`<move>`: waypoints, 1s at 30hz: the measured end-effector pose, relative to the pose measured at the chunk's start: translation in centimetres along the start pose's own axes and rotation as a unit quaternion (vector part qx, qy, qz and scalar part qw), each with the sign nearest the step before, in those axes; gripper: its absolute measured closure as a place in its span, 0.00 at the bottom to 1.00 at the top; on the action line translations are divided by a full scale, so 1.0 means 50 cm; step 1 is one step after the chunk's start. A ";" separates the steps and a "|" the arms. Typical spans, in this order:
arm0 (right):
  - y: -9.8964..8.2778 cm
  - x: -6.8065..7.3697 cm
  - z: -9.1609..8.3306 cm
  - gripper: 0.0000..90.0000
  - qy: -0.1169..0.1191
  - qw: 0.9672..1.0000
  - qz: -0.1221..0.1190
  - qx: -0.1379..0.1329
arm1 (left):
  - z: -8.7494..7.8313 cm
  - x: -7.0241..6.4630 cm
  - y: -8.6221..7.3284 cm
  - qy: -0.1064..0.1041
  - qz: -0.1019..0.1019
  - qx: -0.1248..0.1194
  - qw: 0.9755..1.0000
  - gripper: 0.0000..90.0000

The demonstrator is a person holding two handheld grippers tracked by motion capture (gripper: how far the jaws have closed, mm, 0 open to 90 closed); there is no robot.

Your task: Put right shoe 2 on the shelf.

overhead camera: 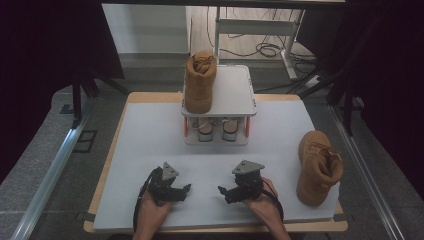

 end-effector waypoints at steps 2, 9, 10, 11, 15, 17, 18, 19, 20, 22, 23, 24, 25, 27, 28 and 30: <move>-0.010 -0.005 -0.007 0.00 -0.003 1.000 0.004 0.003 | 0.000 0.000 0.000 -0.001 0.000 0.000 1.000 0.18; -0.043 -0.023 -0.039 0.00 -0.013 1.000 0.021 0.006 | 0.000 0.001 0.000 -0.001 -0.001 0.000 1.000 0.18; -0.048 -0.025 -0.044 0.00 -0.013 1.000 0.027 0.007 | 0.000 0.000 0.000 -0.001 -0.001 0.000 1.000 0.18; -0.053 -0.027 -0.049 0.00 -0.014 0.999 0.029 0.008 | 0.000 0.001 0.000 -0.001 -0.001 0.000 1.000 0.18; -0.071 -0.036 -0.069 0.00 -0.023 0.999 0.037 0.008 | 0.001 0.001 0.000 -0.002 -0.002 -0.001 1.000 0.18; -0.081 -0.042 -0.078 0.00 -0.033 0.999 0.040 0.008 | 0.001 0.001 0.000 -0.003 -0.003 -0.001 1.000 0.18; -0.085 -0.044 -0.081 0.00 -0.036 0.999 0.040 0.008 | 0.001 0.001 0.000 -0.003 -0.003 -0.001 1.000 0.18; -0.089 -0.047 -0.087 0.00 -0.040 0.998 0.042 0.008 | 0.001 0.001 0.000 -0.003 -0.003 -0.001 1.000 0.18; -0.093 -0.049 -0.094 0.00 -0.046 0.998 0.046 0.005 | 0.001 0.001 0.000 -0.003 -0.003 -0.001 1.000 0.18; -0.098 -0.054 -0.106 0.00 -0.055 0.997 0.053 -0.001 | 0.001 0.001 0.000 -0.003 -0.003 -0.001 1.000 0.18; -0.100 -0.056 -0.113 0.00 -0.061 0.997 0.057 -0.006 | 0.001 0.001 0.000 -0.003 -0.003 -0.001 1.000 0.18; -0.103 -0.059 -0.120 0.00 -0.066 0.996 0.062 -0.010 | 0.001 0.001 0.000 -0.003 -0.003 -0.001 1.000 0.18; -0.107 -0.061 -0.127 0.00 -0.071 0.995 0.068 -0.014 | 0.001 0.001 0.000 -0.003 -0.003 -0.001 1.000 0.18; -0.116 -0.066 -0.142 0.00 -0.081 0.993 0.081 -0.023 | 0.001 0.001 0.000 -0.003 -0.003 -0.001 1.000 0.18; -0.120 -0.068 -0.147 0.00 -0.086 0.992 0.087 -0.026 | 0.001 0.001 0.000 -0.003 -0.003 -0.001 1.000 0.18; -0.129 -0.073 -0.158 0.00 -0.099 0.990 0.093 -0.032 | 0.001 0.001 0.000 -0.003 -0.003 -0.001 1.000 0.18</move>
Point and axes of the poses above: each handheld gripper's, and its own axes: z roughly forward along the jaws, y roughly out of its top, x roughly to its left, the point moved 5 cm from there along z, roughly forward along the jaws, and after that the axes turned 15 degrees about -y, right-handed, at the moved point
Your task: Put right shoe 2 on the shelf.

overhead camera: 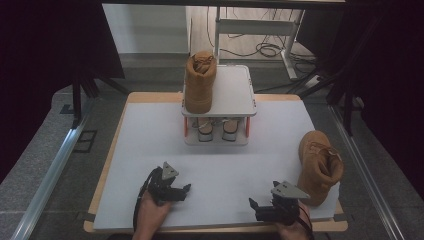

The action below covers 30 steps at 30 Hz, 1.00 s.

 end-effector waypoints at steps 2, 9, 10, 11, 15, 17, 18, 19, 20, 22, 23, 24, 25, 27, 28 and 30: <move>-0.005 -0.008 -0.008 0.00 -0.010 1.000 0.006 -0.004 | 0.000 0.000 0.000 0.000 0.000 0.000 1.000 0.18; -0.031 -0.041 -0.042 0.00 -0.051 0.998 0.031 -0.015 | 0.000 0.000 0.000 0.000 0.000 0.000 1.000 0.18; -0.033 -0.044 -0.044 0.00 -0.054 0.998 0.035 -0.015 | 0.000 0.000 0.000 0.000 0.000 0.000 1.000 0.18; -0.036 -0.049 -0.049 0.00 -0.061 0.997 0.040 -0.016 | 0.000 0.000 0.000 0.000 0.000 0.000 1.000 0.18; -0.043 -0.065 -0.064 0.00 -0.081 0.995 0.050 -0.018 | 0.000 0.000 0.000 0.000 0.000 0.000 1.000 0.18; -0.048 -0.075 -0.074 0.00 -0.093 0.994 0.054 -0.020 | 0.000 0.000 0.000 0.000 0.000 0.000 1.000 0.18; -0.049 -0.078 -0.078 0.00 -0.097 0.994 0.054 -0.019 | 0.000 0.000 0.000 0.000 0.000 0.000 1.000 0.18; -0.051 -0.083 -0.084 0.00 -0.103 0.993 0.056 -0.022 | 0.000 0.000 0.000 0.000 0.000 0.000 1.000 0.18; -0.053 -0.087 -0.087 0.00 -0.107 0.992 0.057 -0.022 | 0.000 0.000 0.000 0.000 0.000 0.000 1.000 0.18; -0.056 -0.096 -0.096 0.00 -0.118 0.991 0.059 -0.024 | 0.000 0.000 0.000 0.000 0.000 0.000 1.000 0.18; -0.057 -0.102 -0.102 0.00 -0.124 0.990 0.063 -0.026 | 0.000 0.000 0.000 0.000 0.000 0.000 1.000 0.18; -0.058 -0.107 -0.105 0.00 -0.128 0.989 0.064 -0.026 | 0.000 0.000 0.000 0.000 0.000 0.000 1.000 0.18; -0.059 -0.113 -0.110 0.00 -0.135 0.988 0.067 -0.026 | 0.000 0.000 0.000 0.000 0.000 0.000 1.000 0.18; -0.061 -0.122 -0.115 0.00 -0.144 0.987 0.071 -0.027 | 0.000 0.000 0.000 0.000 0.000 0.001 1.000 0.18; -0.061 -0.127 -0.118 0.00 -0.149 0.986 0.075 -0.028 | 0.000 0.000 0.000 0.000 0.000 0.001 1.000 0.18; -0.062 -0.137 -0.123 0.00 -0.160 0.983 0.082 -0.027 | 0.000 0.000 0.000 0.000 0.000 0.000 1.000 0.18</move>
Point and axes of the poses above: each handheld gripper's, and its own axes: z roughly forward along the jaws, y roughly out of its top, x roughly to its left, the point moved 5 cm from there along z, roughly forward along the jaws, and after that the axes turned 15 degrees about -y, right-handed, at the moved point
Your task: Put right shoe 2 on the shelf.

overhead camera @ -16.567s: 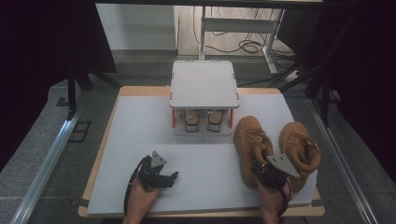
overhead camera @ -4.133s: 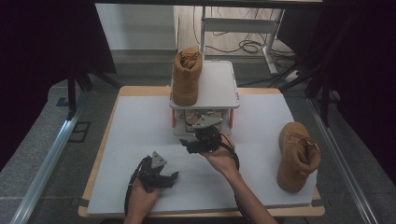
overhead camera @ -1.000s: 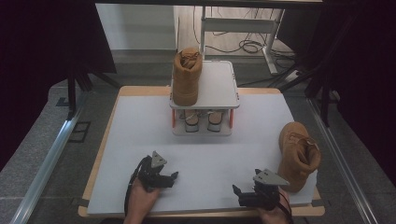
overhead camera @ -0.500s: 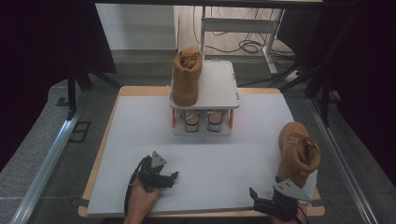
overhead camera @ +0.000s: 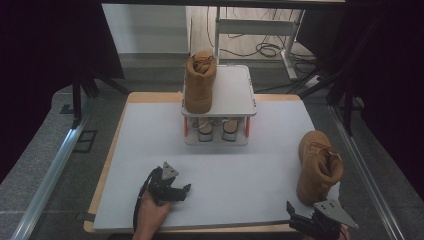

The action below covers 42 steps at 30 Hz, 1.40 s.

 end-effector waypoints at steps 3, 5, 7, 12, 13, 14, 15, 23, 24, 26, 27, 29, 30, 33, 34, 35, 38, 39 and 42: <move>0.003 -0.015 0.000 0.00 -0.012 1.000 0.010 -0.006 | 0.000 0.000 0.000 0.000 0.000 0.000 1.000 0.18; 0.003 -0.023 0.002 0.00 -0.019 1.000 0.015 -0.005 | 0.000 0.000 0.000 0.000 0.000 0.000 1.000 0.18; 0.002 -0.031 0.005 0.00 -0.023 0.999 0.025 -0.003 | 0.000 0.000 0.000 0.000 0.000 0.000 1.000 0.18; 0.010 -0.047 0.010 0.00 -0.033 0.998 0.044 -0.011 | 0.000 0.000 0.000 0.000 0.000 0.000 1.000 0.17; 0.013 -0.051 0.012 0.00 -0.038 0.998 0.045 -0.010 | 0.000 0.000 0.000 0.000 0.000 0.000 1.000 0.17; 0.015 -0.053 0.014 0.00 -0.041 0.998 0.047 -0.011 | 0.000 0.000 0.000 0.000 -0.001 0.000 1.000 0.17; 0.017 -0.058 0.018 0.00 -0.045 0.998 0.051 -0.014 | 0.000 0.000 0.000 0.000 0.000 0.000 1.000 0.17; 0.021 -0.072 0.043 0.00 -0.067 0.996 0.059 -0.008 | 0.000 0.000 0.000 0.000 -0.001 0.000 1.000 0.17; 0.023 -0.075 0.048 0.00 -0.074 0.995 0.060 -0.013 | 0.000 0.000 0.000 0.000 -0.001 0.000 1.000 0.17; 0.029 -0.082 0.059 0.00 -0.084 0.994 0.066 -0.021 | 0.000 0.000 0.000 0.000 -0.001 0.000 1.000 0.17; 0.030 -0.082 0.061 0.00 -0.087 0.994 0.068 -0.023 | 0.000 0.000 0.000 0.000 -0.001 0.000 1.000 0.17; 0.035 -0.083 0.070 0.00 -0.090 0.993 0.070 -0.024 | 0.000 0.000 0.000 0.000 -0.001 0.000 1.000 0.17; 0.037 -0.085 0.074 0.00 -0.093 0.993 0.069 -0.027 | 0.000 0.000 0.000 0.000 -0.001 0.000 1.000 0.17; 0.047 -0.087 0.084 0.00 -0.100 0.991 0.074 -0.037 | 0.000 0.000 0.000 0.000 -0.001 0.000 1.000 0.17; 0.047 -0.087 0.084 0.00 -0.100 0.991 0.074 -0.037 | 0.000 0.000 0.000 0.000 -0.001 0.000 1.000 0.17; 0.051 -0.088 0.088 0.00 -0.103 0.991 0.075 -0.040 | 0.000 0.000 0.000 0.000 -0.001 0.000 1.000 0.17; 0.060 -0.091 0.101 0.00 -0.110 0.990 0.080 -0.042 | 0.000 0.000 0.000 -0.001 -0.001 0.000 1.000 0.17; 0.063 -0.091 0.105 0.00 -0.113 0.989 0.081 -0.044 | 0.000 0.000 0.000 0.000 -0.001 0.000 1.000 0.17; 0.072 -0.092 0.117 0.00 -0.120 0.988 0.085 -0.046 | 0.000 0.000 0.000 0.000 -0.001 0.000 1.000 0.17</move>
Point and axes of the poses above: each handheld gripper's, and its own axes: z roughly forward along the jaws, y roughly out of its top, x roughly to its left, the point moved 5 cm from there along z, roughly forward along the jaws, and after that the axes turned 15 degrees about -y, right-handed, at the moved point
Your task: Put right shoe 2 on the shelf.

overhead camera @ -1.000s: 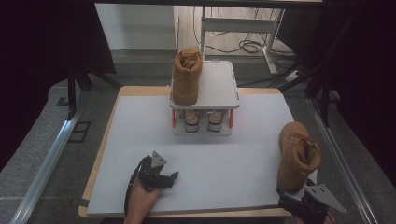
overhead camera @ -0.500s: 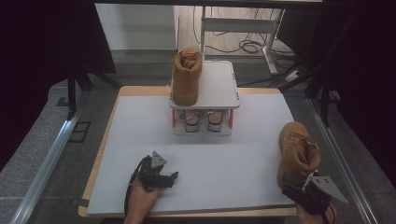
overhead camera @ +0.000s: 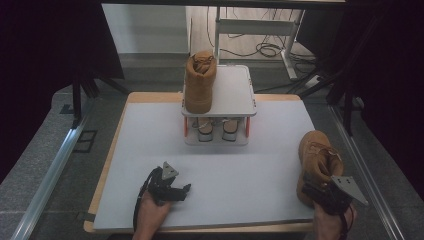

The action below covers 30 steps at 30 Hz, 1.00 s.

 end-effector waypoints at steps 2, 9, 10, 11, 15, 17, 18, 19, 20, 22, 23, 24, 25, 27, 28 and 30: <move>0.003 0.003 0.012 0.00 -0.003 1.000 0.006 0.002 | 0.000 0.000 0.000 0.000 0.000 0.000 1.000 0.17; 0.009 0.009 0.029 0.00 -0.016 1.000 0.009 0.001 | 0.000 0.000 0.000 0.000 0.000 0.000 1.000 0.17; 0.011 0.010 0.030 0.00 -0.015 1.000 0.006 0.000 | 0.000 0.000 0.000 0.000 0.000 0.000 1.000 0.17; 0.011 0.010 0.031 0.00 -0.017 1.000 0.003 0.000 | 0.000 0.000 0.000 0.000 0.000 0.000 1.000 0.17; 0.011 0.010 0.032 0.00 -0.022 1.000 -0.012 0.003 | 0.000 0.000 0.000 0.000 0.000 0.000 1.000 0.17; 0.012 0.010 0.032 0.03 -0.025 1.000 -0.012 0.003 | 0.000 0.000 0.000 0.000 0.000 0.000 1.000 0.17; 0.012 0.011 0.029 0.11 -0.037 0.999 -0.019 0.001 | 0.000 0.000 0.000 0.000 0.000 0.000 1.000 0.17; 0.012 0.011 0.029 0.11 -0.037 0.999 -0.019 0.001 | 0.000 0.000 0.000 0.000 0.000 0.000 1.000 0.17; 0.012 0.011 0.027 0.16 -0.032 0.999 -0.019 0.003 | 0.000 0.000 0.000 0.000 0.000 0.000 1.000 0.17; 0.015 0.011 0.025 0.22 -0.020 0.999 -0.024 0.009 | 0.000 0.000 0.000 0.000 0.000 0.000 1.000 0.17; 0.016 0.010 0.024 0.28 -0.011 1.000 -0.022 0.014 | 0.000 0.000 0.000 0.000 0.000 0.000 1.000 0.17; 0.016 0.010 0.024 0.28 -0.011 1.000 -0.022 0.014 | 0.000 0.000 0.000 0.000 0.000 0.000 1.000 0.17; 0.017 0.009 0.022 0.35 -0.004 1.000 -0.024 0.019 | 0.000 0.000 0.000 0.000 0.000 0.000 1.000 0.17; 0.017 0.008 0.022 0.38 -0.002 1.000 -0.023 0.018 | 0.000 0.000 0.000 0.000 0.000 0.000 1.000 0.17; 0.017 0.008 0.021 0.40 0.002 1.000 -0.023 0.020 | 0.000 0.000 0.000 0.000 0.000 0.000 1.000 0.17; 0.016 0.005 0.020 0.45 0.005 1.000 -0.026 0.017 | 0.000 0.000 0.000 0.000 0.000 0.000 1.000 0.17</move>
Point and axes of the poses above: each handheld gripper's, and its own axes: z roughly forward along the jaws, y roughly out of its top, x roughly to its left, the point moved 5 cm from there along z, roughly forward along the jaws, and after that the axes turned 15 degrees about -y, right-handed, at the moved point
